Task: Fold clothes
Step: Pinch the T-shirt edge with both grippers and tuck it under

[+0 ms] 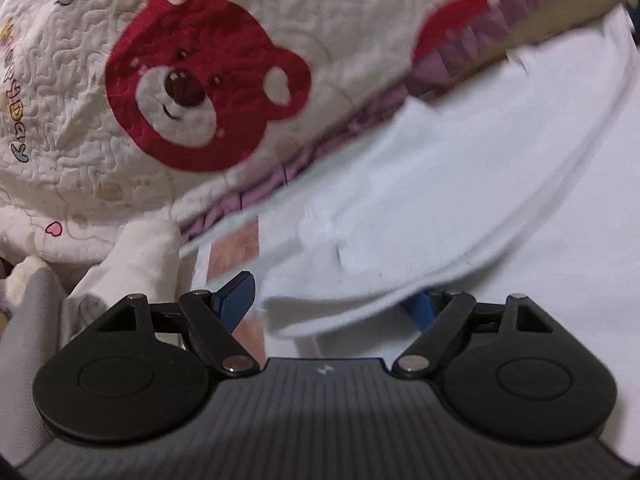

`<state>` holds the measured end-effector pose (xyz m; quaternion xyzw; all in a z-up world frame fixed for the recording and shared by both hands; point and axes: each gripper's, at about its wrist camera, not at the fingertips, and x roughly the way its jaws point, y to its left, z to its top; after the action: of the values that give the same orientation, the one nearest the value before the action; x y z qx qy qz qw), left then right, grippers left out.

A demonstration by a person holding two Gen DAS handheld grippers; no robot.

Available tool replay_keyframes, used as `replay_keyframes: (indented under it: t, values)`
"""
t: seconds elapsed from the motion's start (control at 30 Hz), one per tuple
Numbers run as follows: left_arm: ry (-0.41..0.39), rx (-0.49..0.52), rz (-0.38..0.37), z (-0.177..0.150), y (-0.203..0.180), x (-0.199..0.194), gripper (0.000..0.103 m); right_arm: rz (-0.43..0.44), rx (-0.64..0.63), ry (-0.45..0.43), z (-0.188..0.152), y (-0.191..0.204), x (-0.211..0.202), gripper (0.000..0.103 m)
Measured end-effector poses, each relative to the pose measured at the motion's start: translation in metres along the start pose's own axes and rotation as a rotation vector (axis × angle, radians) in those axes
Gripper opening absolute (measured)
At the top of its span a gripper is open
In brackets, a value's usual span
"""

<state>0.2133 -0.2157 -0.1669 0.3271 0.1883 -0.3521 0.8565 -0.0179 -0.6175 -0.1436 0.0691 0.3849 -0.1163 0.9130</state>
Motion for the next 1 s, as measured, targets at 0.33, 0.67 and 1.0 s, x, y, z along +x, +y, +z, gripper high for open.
replay_keyframes:
  t: [0.33, 0.67, 1.0]
  values:
    - [0.049, -0.322, -0.164, 0.000, 0.027, 0.022, 0.019, 0.092, 0.123, -0.081, 0.018, -0.029, 0.034, 0.013]
    - [0.057, -0.473, -0.208, 0.015, 0.057, 0.017, 0.008, 0.103, 0.293, -0.185, 0.013, -0.038, 0.024, 0.005]
    - [0.127, -0.602, -0.172, 0.018, 0.071, 0.055, 0.008, 0.047, 0.303, -0.228, 0.023, -0.043, 0.017, 0.004]
